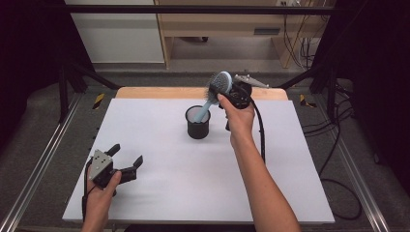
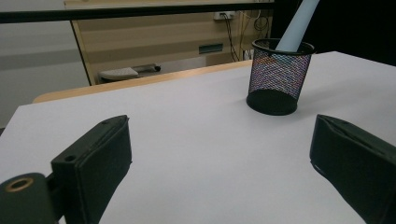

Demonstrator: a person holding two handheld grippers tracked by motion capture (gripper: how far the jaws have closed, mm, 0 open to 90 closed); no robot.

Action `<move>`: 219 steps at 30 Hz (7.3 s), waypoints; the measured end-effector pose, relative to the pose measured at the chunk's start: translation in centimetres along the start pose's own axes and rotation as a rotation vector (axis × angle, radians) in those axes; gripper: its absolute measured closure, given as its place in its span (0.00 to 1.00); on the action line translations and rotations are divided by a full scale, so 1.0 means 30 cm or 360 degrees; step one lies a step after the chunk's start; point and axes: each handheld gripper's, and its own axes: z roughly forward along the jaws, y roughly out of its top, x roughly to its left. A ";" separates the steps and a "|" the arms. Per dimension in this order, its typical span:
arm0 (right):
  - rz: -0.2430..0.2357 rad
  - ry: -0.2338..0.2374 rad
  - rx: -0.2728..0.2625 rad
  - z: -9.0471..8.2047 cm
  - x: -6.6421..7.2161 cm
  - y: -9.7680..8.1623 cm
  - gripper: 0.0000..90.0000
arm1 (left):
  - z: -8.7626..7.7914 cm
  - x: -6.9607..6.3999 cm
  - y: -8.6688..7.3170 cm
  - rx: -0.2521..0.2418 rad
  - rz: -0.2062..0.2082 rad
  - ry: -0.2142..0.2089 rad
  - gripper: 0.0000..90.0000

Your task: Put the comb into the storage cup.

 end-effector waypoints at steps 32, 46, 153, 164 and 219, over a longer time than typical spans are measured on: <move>0.0032 -0.0017 0.0077 0.073 -0.003 -0.087 0.59 | 0.004 -0.004 0.001 0.0000 0.0016 -0.0037 0.06; 0.0055 -0.0024 0.0103 0.095 -0.016 -0.121 0.58 | 0.008 -0.007 0.001 0.0008 0.0027 -0.0046 0.06; 0.0216 -0.0058 0.0151 0.095 -0.079 -0.167 0.32 | 0.017 -0.008 -0.001 0.0020 0.0027 -0.0065 0.06; 0.0217 -0.0061 0.0184 0.096 -0.077 -0.165 0.17 | 0.016 -0.007 -0.001 0.0022 0.0026 -0.0064 0.06; -0.0271 -0.0146 0.0240 -0.001 -0.005 -0.141 0.05 | 0.017 0.014 -0.007 0.0013 -0.0025 -0.0022 0.06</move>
